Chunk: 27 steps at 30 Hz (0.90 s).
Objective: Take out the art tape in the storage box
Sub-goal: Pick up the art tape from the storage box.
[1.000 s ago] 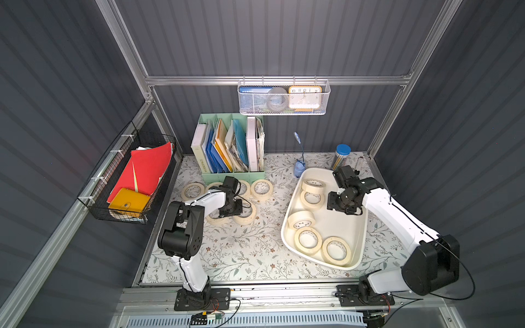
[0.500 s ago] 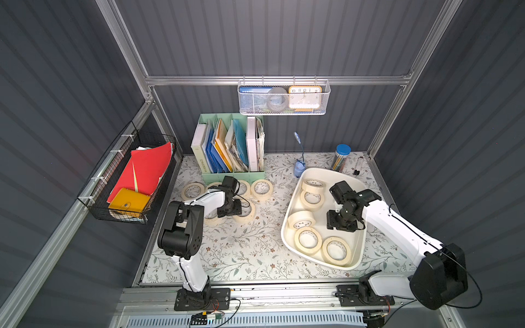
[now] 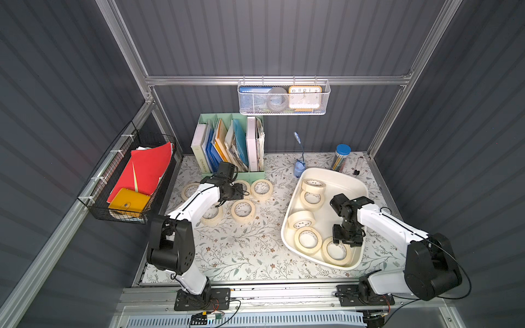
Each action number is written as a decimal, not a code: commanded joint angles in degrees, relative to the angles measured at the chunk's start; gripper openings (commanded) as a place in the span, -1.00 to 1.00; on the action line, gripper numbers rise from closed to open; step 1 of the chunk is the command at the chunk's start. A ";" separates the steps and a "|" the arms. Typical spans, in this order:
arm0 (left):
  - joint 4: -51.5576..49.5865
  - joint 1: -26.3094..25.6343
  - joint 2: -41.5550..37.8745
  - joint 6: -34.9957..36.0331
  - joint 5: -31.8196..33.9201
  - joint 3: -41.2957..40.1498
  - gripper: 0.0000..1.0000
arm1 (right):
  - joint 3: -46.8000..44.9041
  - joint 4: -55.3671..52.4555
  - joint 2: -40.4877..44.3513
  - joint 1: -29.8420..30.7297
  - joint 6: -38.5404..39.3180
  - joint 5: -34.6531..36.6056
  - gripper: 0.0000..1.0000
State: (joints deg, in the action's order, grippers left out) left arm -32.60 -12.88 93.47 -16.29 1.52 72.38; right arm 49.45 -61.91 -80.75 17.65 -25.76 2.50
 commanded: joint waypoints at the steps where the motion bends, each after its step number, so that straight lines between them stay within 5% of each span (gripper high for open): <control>1: -2.73 -0.38 -2.63 1.09 -1.04 0.63 0.44 | -0.40 0.81 -1.07 -1.08 0.08 -1.32 0.35; 10: -2.38 -0.41 -5.14 0.71 -0.78 -0.31 0.44 | -0.49 3.16 -5.75 -2.88 1.07 -2.68 0.21; 18: -2.71 -0.55 -6.00 0.49 -0.99 0.68 0.44 | 1.92 1.07 -3.40 -3.67 1.49 0.73 -0.55; 27: -4.85 -4.49 -5.38 1.04 0.40 4.98 0.45 | 11.66 -2.40 -3.41 -4.64 2.55 4.52 -0.95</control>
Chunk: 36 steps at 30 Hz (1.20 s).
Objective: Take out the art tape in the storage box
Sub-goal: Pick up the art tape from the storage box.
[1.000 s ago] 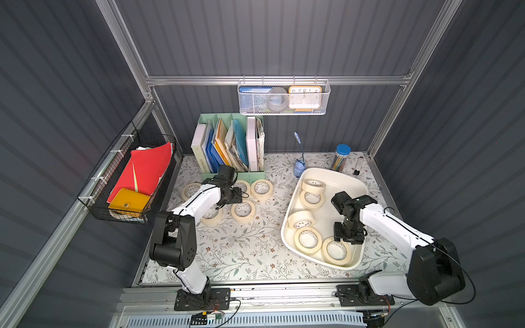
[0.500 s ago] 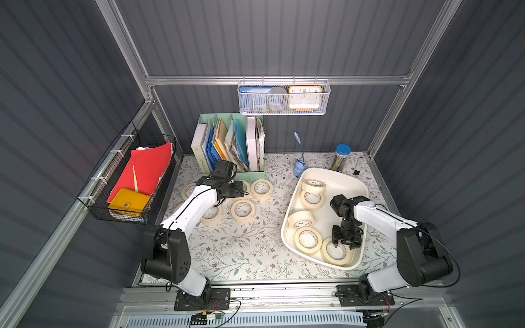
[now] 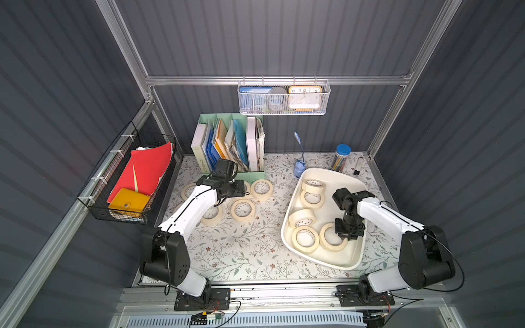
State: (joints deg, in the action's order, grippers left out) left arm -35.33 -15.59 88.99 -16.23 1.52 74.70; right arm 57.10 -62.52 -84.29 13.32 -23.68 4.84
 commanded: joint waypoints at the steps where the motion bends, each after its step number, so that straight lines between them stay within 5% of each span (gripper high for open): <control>1: -2.56 -2.71 -0.47 1.07 0.65 3.43 0.46 | 5.59 -1.95 -0.27 -0.35 0.62 3.04 -1.00; 9: -3.12 -10.94 4.19 0.84 -1.74 11.98 0.51 | 20.91 -3.83 -4.58 0.11 2.42 4.14 -1.00; 19: -2.29 -20.83 11.23 1.16 -5.69 23.05 0.64 | 35.18 -3.50 -10.62 8.63 0.05 2.94 -1.00; 36: -3.62 -25.54 23.00 3.02 -7.61 31.24 0.68 | 39.27 -1.88 -12.94 11.86 -1.13 0.89 -1.00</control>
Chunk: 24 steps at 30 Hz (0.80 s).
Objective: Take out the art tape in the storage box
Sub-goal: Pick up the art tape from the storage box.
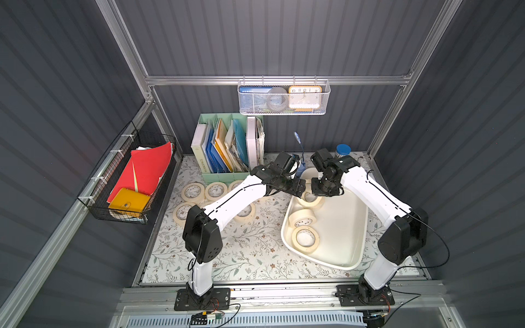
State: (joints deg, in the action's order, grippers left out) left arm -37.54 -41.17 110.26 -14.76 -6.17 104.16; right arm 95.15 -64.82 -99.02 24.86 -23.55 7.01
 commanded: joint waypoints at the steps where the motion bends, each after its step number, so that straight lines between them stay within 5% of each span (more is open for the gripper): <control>1: -1.31 0.08 2.27 1.59 0.43 1.83 0.66 | 1.09 0.48 2.06 0.38 -1.35 -1.67 -1.00; 5: 0.38 0.04 3.80 1.53 1.19 1.90 0.43 | 0.50 0.62 3.27 0.80 -1.65 -2.50 -1.00; 13: 0.36 0.09 6.45 2.11 1.76 5.43 -0.83 | -2.36 2.73 6.06 1.46 -2.42 -5.46 -1.00; 16: 0.32 0.04 5.95 2.28 1.90 5.29 -0.97 | -3.38 3.47 7.19 1.50 -2.53 -5.53 -0.98; 24: -0.87 1.16 -0.08 1.93 5.83 0.54 -1.00 | -4.28 5.20 11.36 0.76 -3.19 -0.50 0.02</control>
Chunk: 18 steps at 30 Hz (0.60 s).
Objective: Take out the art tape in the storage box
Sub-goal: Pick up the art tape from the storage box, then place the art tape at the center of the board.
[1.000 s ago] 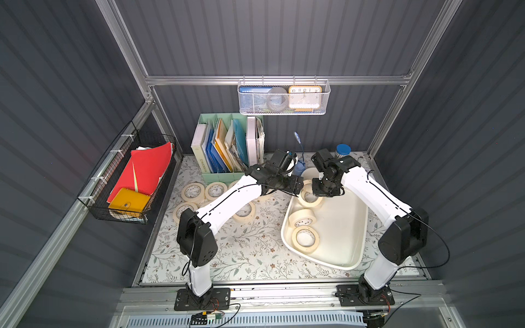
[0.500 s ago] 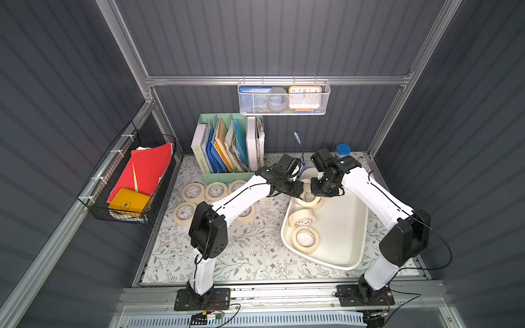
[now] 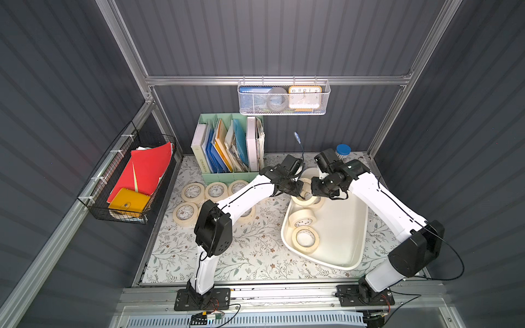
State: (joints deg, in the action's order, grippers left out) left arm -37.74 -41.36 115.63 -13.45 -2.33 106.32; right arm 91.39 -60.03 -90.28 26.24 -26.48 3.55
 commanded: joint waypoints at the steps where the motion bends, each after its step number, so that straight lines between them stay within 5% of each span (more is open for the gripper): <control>1: -0.52 1.87 -7.15 0.27 2.31 -3.03 -1.00 | -1.08 1.08 3.62 -0.87 -0.39 4.01 0.09; 10: -0.34 10.32 -22.02 -1.08 6.42 -14.83 -1.00 | -4.61 1.60 9.09 -6.41 0.33 5.43 0.16; 18: 0.53 15.21 -19.19 -1.72 5.44 -22.20 -1.00 | -9.13 0.81 10.12 -7.69 0.20 4.89 0.16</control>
State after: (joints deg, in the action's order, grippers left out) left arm -38.33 -26.63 93.54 -13.98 4.34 86.06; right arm 83.48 -58.37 -80.82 18.76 -26.50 7.86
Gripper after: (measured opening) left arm 0.240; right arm 0.581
